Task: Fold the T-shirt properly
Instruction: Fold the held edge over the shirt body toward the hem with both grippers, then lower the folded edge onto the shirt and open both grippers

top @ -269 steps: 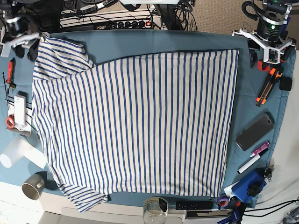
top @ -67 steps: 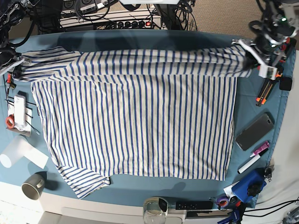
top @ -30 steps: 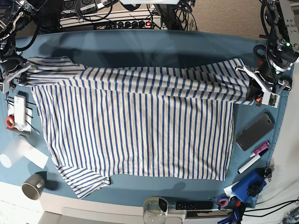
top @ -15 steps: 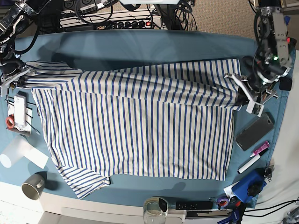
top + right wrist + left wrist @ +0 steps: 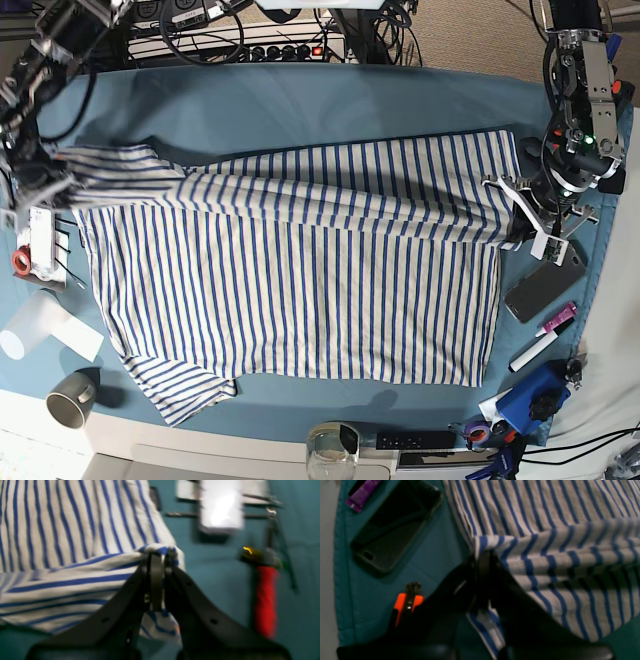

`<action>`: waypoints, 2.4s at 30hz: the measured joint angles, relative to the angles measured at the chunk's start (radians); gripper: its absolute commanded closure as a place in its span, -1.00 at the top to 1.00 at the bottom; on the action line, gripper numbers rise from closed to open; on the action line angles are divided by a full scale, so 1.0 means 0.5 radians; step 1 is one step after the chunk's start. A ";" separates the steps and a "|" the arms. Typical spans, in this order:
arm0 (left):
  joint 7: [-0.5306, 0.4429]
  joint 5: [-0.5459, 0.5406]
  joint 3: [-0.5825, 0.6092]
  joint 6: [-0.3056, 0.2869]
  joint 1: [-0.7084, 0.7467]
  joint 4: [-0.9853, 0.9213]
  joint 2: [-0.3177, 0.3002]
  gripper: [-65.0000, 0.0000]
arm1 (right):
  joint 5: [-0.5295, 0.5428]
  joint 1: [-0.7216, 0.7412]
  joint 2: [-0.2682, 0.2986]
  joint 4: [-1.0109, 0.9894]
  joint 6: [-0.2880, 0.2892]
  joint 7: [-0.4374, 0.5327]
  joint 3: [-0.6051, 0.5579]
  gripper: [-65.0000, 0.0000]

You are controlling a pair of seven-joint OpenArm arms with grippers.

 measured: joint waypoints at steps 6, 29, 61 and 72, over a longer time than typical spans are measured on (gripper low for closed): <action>-0.053 0.001 0.000 -0.002 -0.020 -0.101 0.001 -1.00 | -0.169 0.221 0.001 -0.089 -0.004 -0.002 -0.165 -1.00; -0.242 -0.040 0.000 -0.069 -0.189 -0.314 0.061 -1.00 | -0.225 0.589 0.001 -0.495 -0.043 0.043 -0.181 -1.00; -0.357 0.157 0.000 -0.063 -0.185 -0.347 0.249 -1.00 | -0.327 0.591 0.001 -0.497 -0.081 0.061 -0.181 -1.00; -0.352 0.210 -0.002 -0.008 -0.236 -0.450 0.284 -1.00 | -0.328 0.590 0.001 -0.497 -0.081 0.122 -0.181 -1.00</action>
